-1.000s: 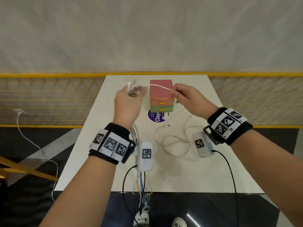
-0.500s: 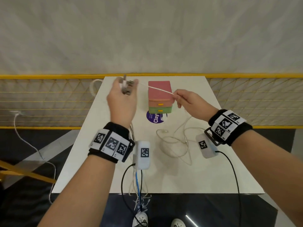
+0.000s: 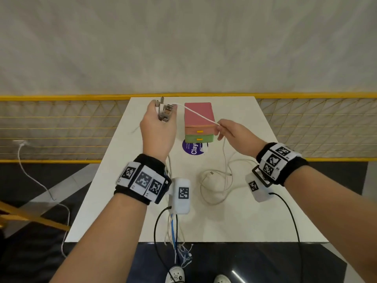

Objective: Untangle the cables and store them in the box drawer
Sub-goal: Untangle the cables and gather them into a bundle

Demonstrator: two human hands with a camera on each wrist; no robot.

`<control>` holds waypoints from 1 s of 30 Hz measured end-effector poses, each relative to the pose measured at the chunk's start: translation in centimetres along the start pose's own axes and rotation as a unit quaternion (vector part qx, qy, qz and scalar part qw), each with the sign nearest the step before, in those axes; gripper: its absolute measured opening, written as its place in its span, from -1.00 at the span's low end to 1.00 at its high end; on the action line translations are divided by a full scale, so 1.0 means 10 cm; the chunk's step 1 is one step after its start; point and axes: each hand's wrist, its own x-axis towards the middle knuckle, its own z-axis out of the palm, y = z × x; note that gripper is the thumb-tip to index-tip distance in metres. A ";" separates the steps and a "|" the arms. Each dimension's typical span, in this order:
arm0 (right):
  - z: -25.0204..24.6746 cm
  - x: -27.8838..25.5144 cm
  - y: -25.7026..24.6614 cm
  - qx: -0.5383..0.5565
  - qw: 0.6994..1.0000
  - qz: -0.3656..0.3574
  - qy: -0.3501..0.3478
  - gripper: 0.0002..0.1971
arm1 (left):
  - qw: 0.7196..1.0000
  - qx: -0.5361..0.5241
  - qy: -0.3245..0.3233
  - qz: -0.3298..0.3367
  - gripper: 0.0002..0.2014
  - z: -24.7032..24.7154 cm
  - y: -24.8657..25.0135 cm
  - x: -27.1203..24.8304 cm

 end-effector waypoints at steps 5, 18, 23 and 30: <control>0.07 0.06 -0.28 0.008 0.997 -0.079 0.018 -0.78 | 0.973 0.051 -0.214 0.066 -0.59 0.14 0.04 -0.18; 0.14 -0.10 -0.02 -0.020 0.999 -0.023 0.040 -0.78 | 0.991 -0.006 -0.107 0.082 -0.45 -0.04 0.14 -0.11; -0.20 -0.03 -0.57 -0.022 0.985 -0.113 0.126 -0.81 | 0.973 0.092 -0.195 0.085 -0.79 0.14 0.04 -0.17; -0.42 -0.22 -0.60 -0.111 0.992 -0.001 0.052 -0.81 | 0.996 -0.005 -0.005 0.086 -0.84 -0.07 0.09 0.02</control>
